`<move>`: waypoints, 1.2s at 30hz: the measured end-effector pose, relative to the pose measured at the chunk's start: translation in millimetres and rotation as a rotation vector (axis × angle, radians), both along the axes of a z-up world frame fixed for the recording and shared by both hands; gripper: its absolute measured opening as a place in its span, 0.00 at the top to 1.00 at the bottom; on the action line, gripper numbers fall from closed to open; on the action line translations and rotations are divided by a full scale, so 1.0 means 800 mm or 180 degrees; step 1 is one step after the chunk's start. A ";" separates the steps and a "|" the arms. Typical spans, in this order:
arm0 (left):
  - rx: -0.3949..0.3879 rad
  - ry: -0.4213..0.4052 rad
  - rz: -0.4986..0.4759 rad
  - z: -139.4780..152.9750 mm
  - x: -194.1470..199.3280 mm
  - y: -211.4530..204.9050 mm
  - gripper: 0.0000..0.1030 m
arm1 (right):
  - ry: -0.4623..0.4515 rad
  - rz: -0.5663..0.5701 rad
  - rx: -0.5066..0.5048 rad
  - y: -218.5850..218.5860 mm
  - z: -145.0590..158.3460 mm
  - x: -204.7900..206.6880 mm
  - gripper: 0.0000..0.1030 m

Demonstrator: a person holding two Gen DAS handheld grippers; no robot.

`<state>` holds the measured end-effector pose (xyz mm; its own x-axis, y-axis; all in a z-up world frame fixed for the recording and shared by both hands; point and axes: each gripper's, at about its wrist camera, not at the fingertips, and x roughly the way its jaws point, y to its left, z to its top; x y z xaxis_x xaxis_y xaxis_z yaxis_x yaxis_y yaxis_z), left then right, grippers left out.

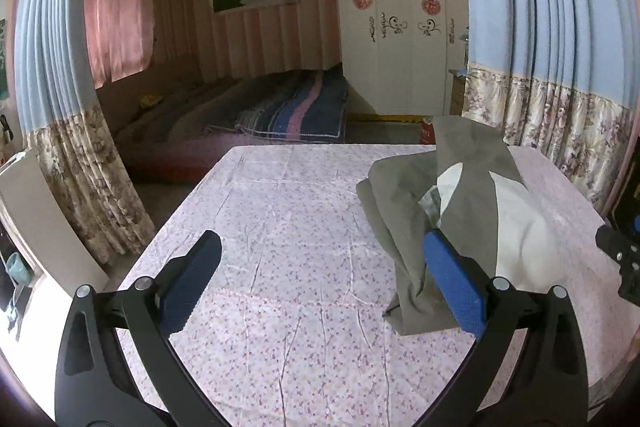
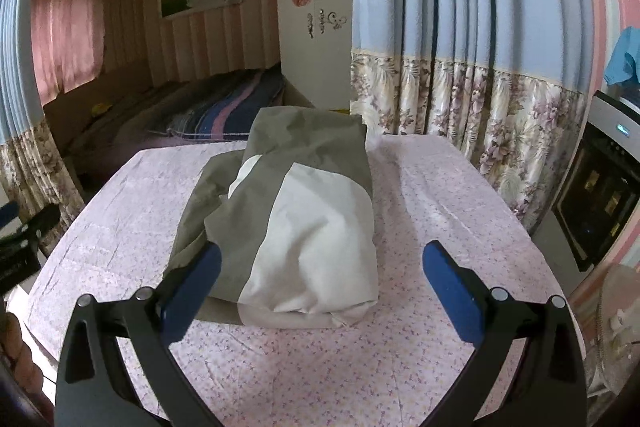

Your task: Fold large clothes

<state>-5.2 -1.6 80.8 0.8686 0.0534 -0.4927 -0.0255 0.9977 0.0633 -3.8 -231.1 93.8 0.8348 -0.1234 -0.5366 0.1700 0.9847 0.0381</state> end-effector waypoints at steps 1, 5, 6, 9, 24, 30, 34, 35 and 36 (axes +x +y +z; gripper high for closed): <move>0.0004 -0.0001 -0.0001 -0.001 -0.003 -0.001 0.03 | -0.0003 -0.0006 0.0002 0.000 0.000 -0.001 0.02; 0.0034 -0.0008 0.0010 -0.003 -0.010 -0.003 0.03 | -0.0002 -0.0013 0.0012 -0.001 0.000 -0.004 0.02; 0.0041 -0.0003 0.0008 -0.004 -0.011 -0.004 0.03 | -0.0005 -0.0019 0.0014 -0.001 0.000 -0.006 0.02; 0.0040 0.0008 0.0003 -0.007 -0.015 -0.003 0.03 | -0.0012 -0.0024 0.0013 0.000 -0.001 -0.008 0.02; 0.0029 0.0047 0.0039 -0.008 -0.022 0.002 0.03 | -0.0045 -0.0074 -0.0076 0.001 0.002 -0.019 0.02; 0.0003 0.0079 0.0059 -0.010 -0.020 0.006 0.03 | -0.0036 -0.0099 -0.0103 -0.001 0.005 -0.020 0.02; -0.0001 0.0088 0.0043 -0.010 -0.020 0.007 0.03 | -0.0028 -0.0101 -0.0113 -0.001 0.005 -0.018 0.02; -0.0007 0.0095 0.0033 -0.010 -0.020 0.007 0.03 | -0.0025 -0.0100 -0.0118 -0.002 0.005 -0.018 0.02; -0.0011 0.0100 0.0027 -0.010 -0.020 0.007 0.03 | -0.0022 -0.0103 -0.0118 -0.001 0.005 -0.018 0.02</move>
